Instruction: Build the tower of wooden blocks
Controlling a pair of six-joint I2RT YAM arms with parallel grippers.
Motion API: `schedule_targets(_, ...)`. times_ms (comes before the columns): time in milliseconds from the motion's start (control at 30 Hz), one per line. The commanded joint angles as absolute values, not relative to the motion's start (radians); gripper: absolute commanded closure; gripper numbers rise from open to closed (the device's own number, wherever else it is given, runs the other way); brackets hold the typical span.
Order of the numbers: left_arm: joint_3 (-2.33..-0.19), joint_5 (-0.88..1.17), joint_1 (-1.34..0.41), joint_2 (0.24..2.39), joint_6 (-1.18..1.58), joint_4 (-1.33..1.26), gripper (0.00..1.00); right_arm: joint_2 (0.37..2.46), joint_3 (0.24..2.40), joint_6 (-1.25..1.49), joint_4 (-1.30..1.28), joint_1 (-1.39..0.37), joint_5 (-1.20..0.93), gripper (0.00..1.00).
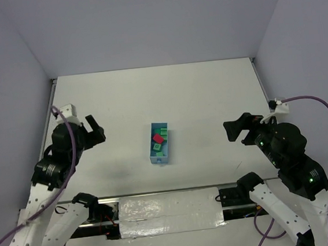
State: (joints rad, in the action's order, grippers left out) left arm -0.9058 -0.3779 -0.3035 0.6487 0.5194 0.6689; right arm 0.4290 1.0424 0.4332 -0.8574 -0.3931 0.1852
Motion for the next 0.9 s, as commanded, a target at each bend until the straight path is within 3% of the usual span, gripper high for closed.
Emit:
schedule_targets(0, -0.943, -0.167, -0.342, 0.794, 0.600, 0.603, 0.00, 0.482, 1.019, 0.436, -0.827, -0.388, 0.097, 0.00)
schedule_targets(167, -1.008, -0.320, -0.696, 1.112, 0.707, 0.588, 0.01, 0.506, 0.974, 0.430, -0.801, -0.390, 0.043, 0.00)
schedule_targets(267, -0.997, -0.344, -0.782, 1.225, 0.730, 0.565, 0.03, 0.511, 0.960, 0.425, -0.802, -0.391, 0.018, 0.00)
schedule_targets(467, -0.953, -0.298, -0.810, 1.345, 0.719, 0.477, 0.17, 0.497, 0.925, 0.422, -0.782, -0.390, -0.038, 0.00)
schedule_targets(867, -1.006, -0.339, -0.822, 1.497, 0.712, 0.469, 0.33, 0.502, 0.891, 0.425, -0.747, -0.390, -0.077, 0.00)
